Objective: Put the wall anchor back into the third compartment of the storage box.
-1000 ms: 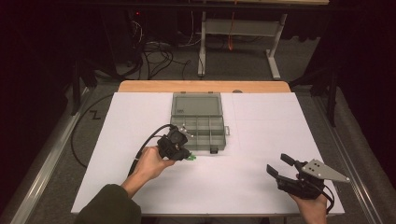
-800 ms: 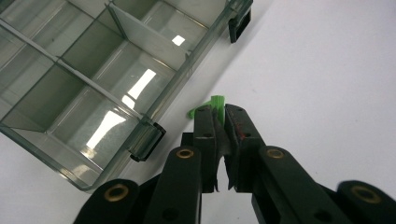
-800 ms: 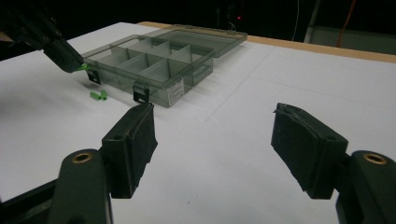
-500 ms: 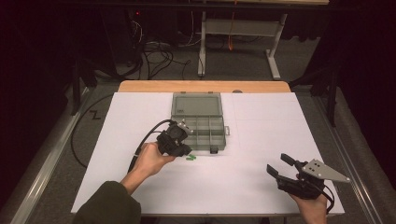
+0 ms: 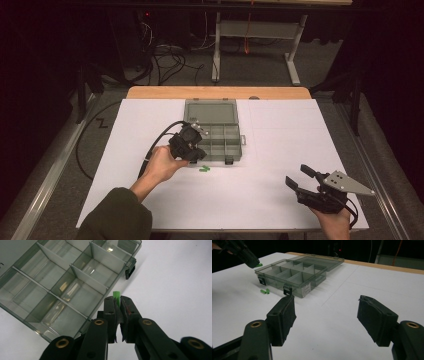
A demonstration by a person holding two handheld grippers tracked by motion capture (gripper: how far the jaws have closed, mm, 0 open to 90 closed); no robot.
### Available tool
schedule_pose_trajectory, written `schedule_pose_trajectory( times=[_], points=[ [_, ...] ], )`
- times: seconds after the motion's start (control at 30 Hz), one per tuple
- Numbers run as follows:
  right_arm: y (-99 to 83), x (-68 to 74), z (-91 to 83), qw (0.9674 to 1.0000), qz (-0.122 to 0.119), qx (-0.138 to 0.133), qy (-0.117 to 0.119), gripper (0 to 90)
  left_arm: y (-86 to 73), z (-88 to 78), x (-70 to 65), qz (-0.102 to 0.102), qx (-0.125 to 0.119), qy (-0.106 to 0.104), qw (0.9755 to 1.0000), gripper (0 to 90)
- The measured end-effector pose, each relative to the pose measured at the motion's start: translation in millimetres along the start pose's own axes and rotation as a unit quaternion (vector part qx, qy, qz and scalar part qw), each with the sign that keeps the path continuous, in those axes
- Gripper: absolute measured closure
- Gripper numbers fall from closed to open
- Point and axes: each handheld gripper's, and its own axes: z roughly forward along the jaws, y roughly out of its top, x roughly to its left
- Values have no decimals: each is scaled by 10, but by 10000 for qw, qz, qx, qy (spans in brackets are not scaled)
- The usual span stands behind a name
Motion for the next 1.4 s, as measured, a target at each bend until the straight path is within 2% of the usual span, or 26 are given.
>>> schedule_pose_trajectory(
  times=[0.2,0.37,0.77,1.03,1.17,1.4],
  points=[
    [3,-3,-5,10000,-2,-35,-3,327,122,8,35,-21,25,69,10000,835],
    [4,-2,-9,10000,-9,-42,-7,327,205,23,61,-40,-9,47,10000,835],
    [6,5,-11,10000,-39,-45,-7,331,323,112,147,-139,43,49,9999,835],
    [5,1,-8,10000,-47,-35,1,331,379,130,224,-252,25,117,9996,834],
    [5,6,-7,10000,-48,-28,1,332,427,178,242,-261,120,247,9993,834],
    [2,1,-4,10000,-45,-13,7,332,522,254,303,-375,109,309,9988,834]
  ],
)
